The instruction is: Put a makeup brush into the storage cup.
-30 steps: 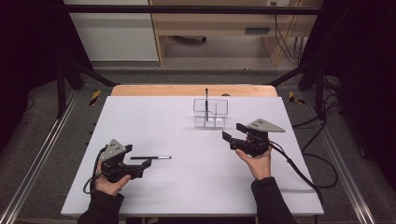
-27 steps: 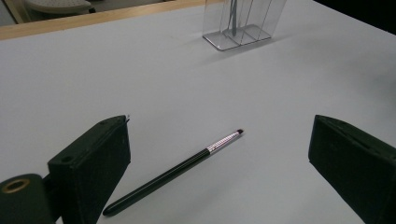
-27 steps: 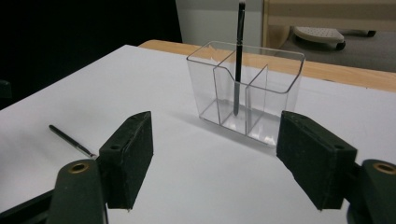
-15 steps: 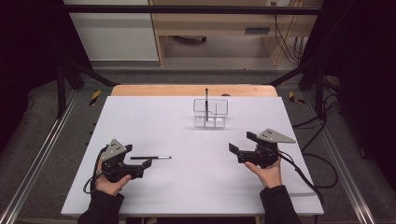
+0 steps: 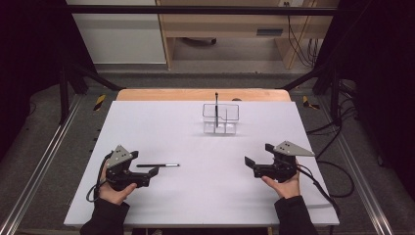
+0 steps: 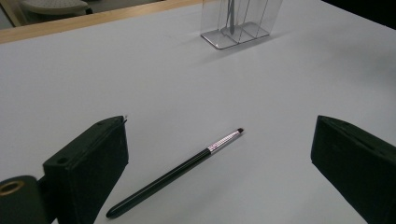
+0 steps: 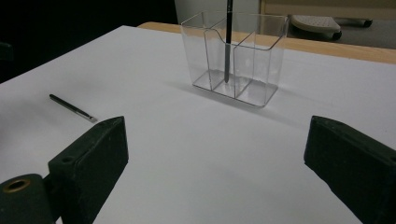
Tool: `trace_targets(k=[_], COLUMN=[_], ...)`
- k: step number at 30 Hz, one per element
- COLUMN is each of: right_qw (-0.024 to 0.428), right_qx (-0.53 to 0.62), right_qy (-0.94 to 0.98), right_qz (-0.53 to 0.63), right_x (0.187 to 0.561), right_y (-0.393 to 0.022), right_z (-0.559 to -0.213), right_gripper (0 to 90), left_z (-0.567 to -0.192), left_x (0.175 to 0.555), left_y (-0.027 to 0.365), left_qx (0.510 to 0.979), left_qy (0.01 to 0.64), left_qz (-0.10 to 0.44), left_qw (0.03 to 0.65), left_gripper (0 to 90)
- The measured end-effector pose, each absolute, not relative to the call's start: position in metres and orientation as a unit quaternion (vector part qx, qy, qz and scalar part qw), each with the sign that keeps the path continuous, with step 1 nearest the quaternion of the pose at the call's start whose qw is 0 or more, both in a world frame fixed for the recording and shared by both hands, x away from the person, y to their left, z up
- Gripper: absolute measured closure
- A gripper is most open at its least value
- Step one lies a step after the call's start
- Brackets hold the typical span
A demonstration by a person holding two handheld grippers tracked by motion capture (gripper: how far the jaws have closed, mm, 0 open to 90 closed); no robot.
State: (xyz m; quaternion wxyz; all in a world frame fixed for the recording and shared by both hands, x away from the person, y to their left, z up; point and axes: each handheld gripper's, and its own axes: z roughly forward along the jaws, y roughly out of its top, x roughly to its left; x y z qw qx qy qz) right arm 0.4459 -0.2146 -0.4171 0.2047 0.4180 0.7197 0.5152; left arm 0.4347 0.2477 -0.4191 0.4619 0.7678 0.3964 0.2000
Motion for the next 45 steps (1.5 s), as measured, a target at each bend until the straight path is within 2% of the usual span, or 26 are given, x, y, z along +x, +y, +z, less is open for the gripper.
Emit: trace_targets(k=[13, 30, 39, 45], right_qw=[0.209, 0.208, 0.205, 0.205], right_qx=[0.422, 0.421, 0.419, 0.418], right_qy=[0.712, 0.715, 0.719, 0.719], right_qz=[0.521, 0.518, 0.515, 0.516], right_x=[0.441, 0.440, 0.440, 0.440], right_y=[-0.220, -0.220, -0.218, -0.218], right_z=[-0.413, -0.412, -0.413, -0.413], right_gripper=[6.5, 6.9, 7.0, 7.2], left_z=[-0.412, -0.407, -0.416, -0.421], left_x=[0.441, 0.456, 0.471, 0.476], left_y=[0.252, 0.238, 0.229, 0.226], left_qx=[0.777, 0.822, 0.844, 0.854], left_qy=[0.388, 0.356, 0.349, 0.343], left_qz=[0.197, 0.189, 0.165, 0.170], left_qw=[0.454, 0.402, 0.372, 0.353], left_gripper=[3.3, 3.6, 3.8, 4.4])
